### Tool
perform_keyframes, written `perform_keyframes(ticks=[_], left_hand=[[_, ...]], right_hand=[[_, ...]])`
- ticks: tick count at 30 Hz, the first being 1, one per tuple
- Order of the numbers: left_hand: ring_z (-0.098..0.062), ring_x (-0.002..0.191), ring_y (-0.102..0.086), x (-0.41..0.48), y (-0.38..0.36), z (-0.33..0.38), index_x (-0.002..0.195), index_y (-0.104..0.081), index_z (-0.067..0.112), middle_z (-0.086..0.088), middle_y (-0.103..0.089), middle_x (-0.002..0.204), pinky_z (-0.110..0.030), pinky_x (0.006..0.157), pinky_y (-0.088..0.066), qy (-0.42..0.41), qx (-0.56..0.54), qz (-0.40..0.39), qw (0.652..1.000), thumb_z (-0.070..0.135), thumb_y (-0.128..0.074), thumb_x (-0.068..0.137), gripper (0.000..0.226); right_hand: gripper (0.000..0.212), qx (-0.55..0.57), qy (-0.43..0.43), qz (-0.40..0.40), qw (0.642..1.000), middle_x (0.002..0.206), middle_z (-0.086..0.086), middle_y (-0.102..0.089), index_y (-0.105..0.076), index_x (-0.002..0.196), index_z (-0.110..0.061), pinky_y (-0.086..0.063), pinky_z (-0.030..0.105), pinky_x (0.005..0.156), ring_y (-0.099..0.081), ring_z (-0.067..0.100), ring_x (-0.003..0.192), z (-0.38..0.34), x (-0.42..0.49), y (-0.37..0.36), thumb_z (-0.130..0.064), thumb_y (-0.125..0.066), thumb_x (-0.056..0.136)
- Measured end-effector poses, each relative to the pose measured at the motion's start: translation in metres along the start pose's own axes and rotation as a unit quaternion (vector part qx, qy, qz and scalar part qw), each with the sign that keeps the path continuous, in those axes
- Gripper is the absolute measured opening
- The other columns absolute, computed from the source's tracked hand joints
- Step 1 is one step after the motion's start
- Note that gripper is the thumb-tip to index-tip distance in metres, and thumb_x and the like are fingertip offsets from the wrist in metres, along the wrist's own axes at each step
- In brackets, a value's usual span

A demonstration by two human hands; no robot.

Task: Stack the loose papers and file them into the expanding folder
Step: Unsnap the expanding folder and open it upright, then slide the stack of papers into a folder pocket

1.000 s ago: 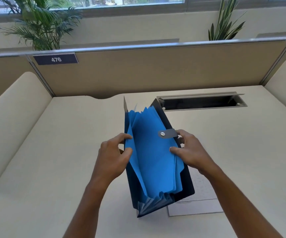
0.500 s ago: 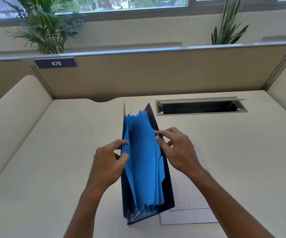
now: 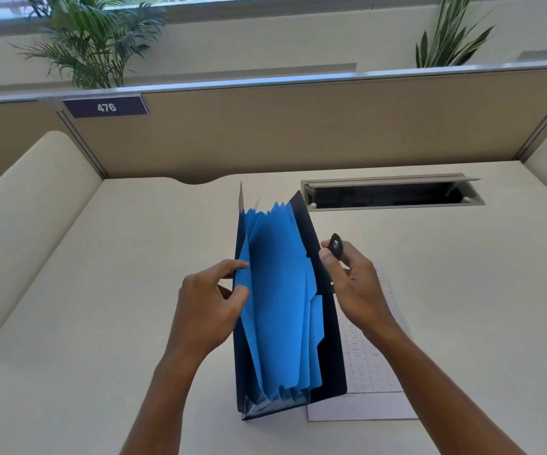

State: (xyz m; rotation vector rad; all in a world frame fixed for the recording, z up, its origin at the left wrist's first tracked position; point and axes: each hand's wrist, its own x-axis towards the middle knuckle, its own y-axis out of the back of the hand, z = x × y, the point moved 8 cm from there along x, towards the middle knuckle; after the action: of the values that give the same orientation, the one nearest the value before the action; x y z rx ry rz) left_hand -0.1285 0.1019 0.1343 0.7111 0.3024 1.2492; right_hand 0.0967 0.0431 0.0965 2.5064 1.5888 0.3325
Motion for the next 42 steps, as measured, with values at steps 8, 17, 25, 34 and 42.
perform_keyframes(ticks=[8, 17, 25, 34, 42], left_hand=[[-0.013, 0.034, -0.051, 0.001, -0.004, 0.005, 0.1, -0.071, 0.034, 0.017, -0.068, 0.074, -0.009, 0.041, -0.037, -0.014, 0.014, 0.004, 1.0, 0.005, -0.064, 0.077, 0.038], [-0.011, 0.043, -0.063, -0.003, -0.007, 0.005, 0.107, -0.072, 0.026, 0.023, -0.066, 0.087, -0.02, 0.043, -0.05, -0.002, 0.009, 0.03, 1.0, 0.001, -0.065, 0.08, 0.037], [-0.011, 0.047, -0.064, -0.002, -0.018, 0.013, 0.108, -0.073, 0.022, 0.026, -0.064, 0.085, -0.01, 0.045, -0.046, -0.003, 0.014, 0.038, 0.999, 0.002, -0.066, 0.079, 0.036], [-0.009, 0.048, -0.064, -0.001, -0.019, 0.01, 0.11, -0.072, 0.02, 0.024, -0.064, 0.083, -0.008, 0.043, -0.044, -0.002, 0.002, 0.05, 0.999, 0.001, -0.066, 0.079, 0.037], [-0.014, 0.038, -0.058, -0.001, -0.023, 0.011, 0.11, -0.072, 0.024, 0.028, -0.064, 0.08, -0.026, 0.043, -0.051, 0.001, -0.004, 0.045, 0.999, 0.001, -0.066, 0.078, 0.04]], right_hand=[[0.068, -0.039, -0.037, -0.153, 0.987, 0.127, -0.029, -0.052, -0.042, 0.139, -0.044, -0.053, 0.011, 0.076, -0.062, -0.006, 0.107, 0.009, -0.007, 0.012, -0.059, -0.07, 0.079], [0.049, -0.359, -0.332, 0.022, 0.872, 0.118, 0.016, -0.065, -0.059, 0.117, -0.001, -0.049, 0.037, 0.085, -0.061, 0.031, 0.103, 0.141, -0.045, 0.125, -0.04, -0.068, 0.088], [0.07, -0.474, -0.31, 0.01, 0.824, 0.128, 0.017, -0.053, -0.05, 0.128, 0.001, -0.046, 0.037, 0.095, -0.051, 0.031, 0.12, 0.144, -0.049, 0.091, -0.051, -0.069, 0.085], [0.071, -0.498, -0.352, -0.006, 0.793, 0.132, 0.019, -0.049, -0.045, 0.134, 0.002, -0.044, 0.042, 0.097, -0.048, 0.033, 0.122, 0.145, -0.045, 0.078, -0.041, -0.073, 0.084], [0.076, -0.403, -0.423, 0.006, 0.811, 0.131, 0.012, -0.057, -0.042, 0.13, -0.005, -0.038, 0.043, 0.1, -0.048, 0.033, 0.126, 0.158, -0.045, 0.089, -0.039, -0.082, 0.074]])
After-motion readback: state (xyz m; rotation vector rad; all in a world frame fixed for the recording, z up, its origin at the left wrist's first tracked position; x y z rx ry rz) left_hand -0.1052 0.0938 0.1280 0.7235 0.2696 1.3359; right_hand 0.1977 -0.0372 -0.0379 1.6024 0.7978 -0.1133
